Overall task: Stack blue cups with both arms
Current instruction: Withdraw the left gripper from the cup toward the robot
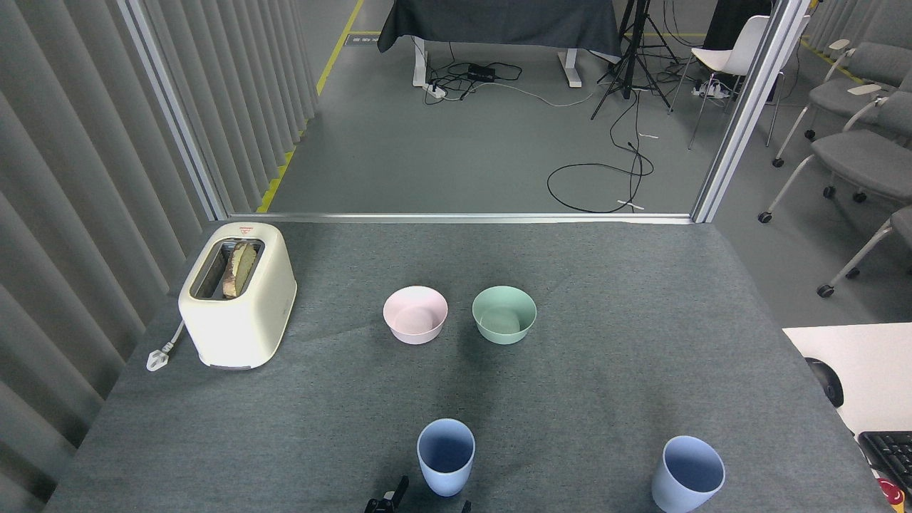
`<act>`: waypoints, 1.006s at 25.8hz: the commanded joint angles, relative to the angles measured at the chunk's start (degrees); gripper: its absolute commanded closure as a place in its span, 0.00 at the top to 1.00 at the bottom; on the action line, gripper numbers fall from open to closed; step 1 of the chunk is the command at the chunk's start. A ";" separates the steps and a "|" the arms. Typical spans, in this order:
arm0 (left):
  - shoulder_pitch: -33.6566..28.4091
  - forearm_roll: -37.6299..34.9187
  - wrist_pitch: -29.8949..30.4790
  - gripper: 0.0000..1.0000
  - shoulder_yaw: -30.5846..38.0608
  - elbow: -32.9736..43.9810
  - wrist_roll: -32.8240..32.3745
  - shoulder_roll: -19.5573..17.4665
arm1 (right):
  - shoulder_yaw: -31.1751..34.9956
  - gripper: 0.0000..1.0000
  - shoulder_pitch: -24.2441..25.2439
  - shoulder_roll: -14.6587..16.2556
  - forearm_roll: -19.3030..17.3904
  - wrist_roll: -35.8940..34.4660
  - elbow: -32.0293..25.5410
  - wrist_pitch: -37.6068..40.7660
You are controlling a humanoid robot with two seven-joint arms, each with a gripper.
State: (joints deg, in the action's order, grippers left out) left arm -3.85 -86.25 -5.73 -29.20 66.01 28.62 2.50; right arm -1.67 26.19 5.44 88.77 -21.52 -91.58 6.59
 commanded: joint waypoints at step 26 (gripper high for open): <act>-15.23 0.20 -0.51 1.00 10.04 15.90 -0.24 -4.61 | 5.89 1.00 -8.00 1.76 -5.01 6.40 6.86 -5.01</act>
State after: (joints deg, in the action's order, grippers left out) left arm -19.04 -86.10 -6.27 -19.26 81.91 28.35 -2.09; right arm 4.22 19.24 6.53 83.84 -15.42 -85.57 1.60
